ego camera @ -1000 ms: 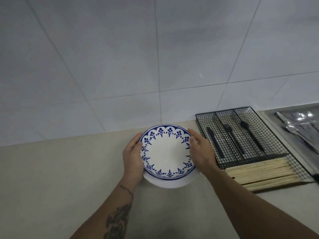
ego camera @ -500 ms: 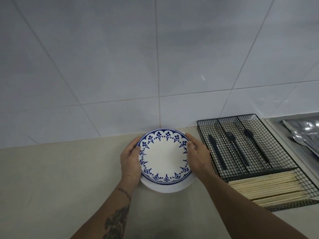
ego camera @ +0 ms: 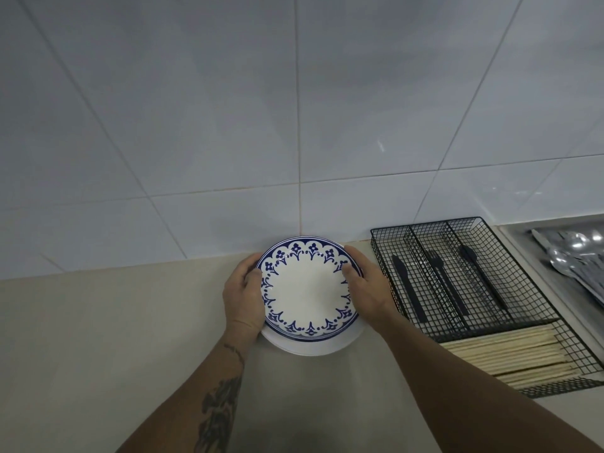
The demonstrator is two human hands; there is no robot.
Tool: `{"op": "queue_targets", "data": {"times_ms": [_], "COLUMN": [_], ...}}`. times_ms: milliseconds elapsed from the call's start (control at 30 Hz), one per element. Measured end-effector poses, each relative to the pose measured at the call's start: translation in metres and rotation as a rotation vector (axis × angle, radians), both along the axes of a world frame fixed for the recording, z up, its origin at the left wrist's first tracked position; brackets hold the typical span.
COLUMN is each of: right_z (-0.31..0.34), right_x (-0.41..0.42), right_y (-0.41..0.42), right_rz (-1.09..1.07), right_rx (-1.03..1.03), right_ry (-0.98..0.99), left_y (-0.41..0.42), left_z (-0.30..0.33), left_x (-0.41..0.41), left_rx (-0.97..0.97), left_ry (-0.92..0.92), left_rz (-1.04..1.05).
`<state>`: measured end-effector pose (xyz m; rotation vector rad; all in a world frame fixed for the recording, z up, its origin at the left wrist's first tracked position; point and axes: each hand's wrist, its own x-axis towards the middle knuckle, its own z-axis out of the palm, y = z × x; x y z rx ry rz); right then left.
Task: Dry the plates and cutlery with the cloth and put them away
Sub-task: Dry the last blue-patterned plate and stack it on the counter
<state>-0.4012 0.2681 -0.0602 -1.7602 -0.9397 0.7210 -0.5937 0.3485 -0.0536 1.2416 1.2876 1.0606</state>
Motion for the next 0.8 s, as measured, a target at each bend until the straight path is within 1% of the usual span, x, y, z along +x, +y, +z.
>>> {"op": "queue_targets", "data": {"times_ms": [133, 267, 500, 567, 633, 700, 800], "right_z": [0.003, 0.003, 0.008, 0.012, 0.017, 0.026, 0.045], "right_x": [0.004, 0.007, 0.011, 0.01, 0.01, 0.007, 0.003], "right_y": [0.001, 0.005, 0.008, 0.005, 0.0, -0.011, -0.039], "right_rz": [0.065, 0.092, 0.117, 0.121, 0.125, 0.136, 0.124], "right_rx": [0.004, -0.063, -0.113, -0.171, -0.23, -0.234, -0.22], "right_ry": [0.047, 0.093, 0.112, 0.038, -0.109, -0.235, -0.266], "left_y": [0.003, 0.008, 0.017, 0.014, 0.011, 0.001, -0.022], "left_z": [0.003, 0.004, -0.002, 0.002, 0.009, 0.022, 0.047], "left_x": [-0.001, -0.002, -0.006, -0.009, -0.013, -0.017, -0.018], "left_rx": [0.006, 0.041, 0.046, 0.033, 0.03, 0.068, 0.137], "left_ry": [0.079, 0.144, 0.205, 0.22, 0.25, 0.284, 0.249], "left_rz": [-0.011, -0.042, -0.065, -0.074, -0.072, -0.068, -0.067]}}
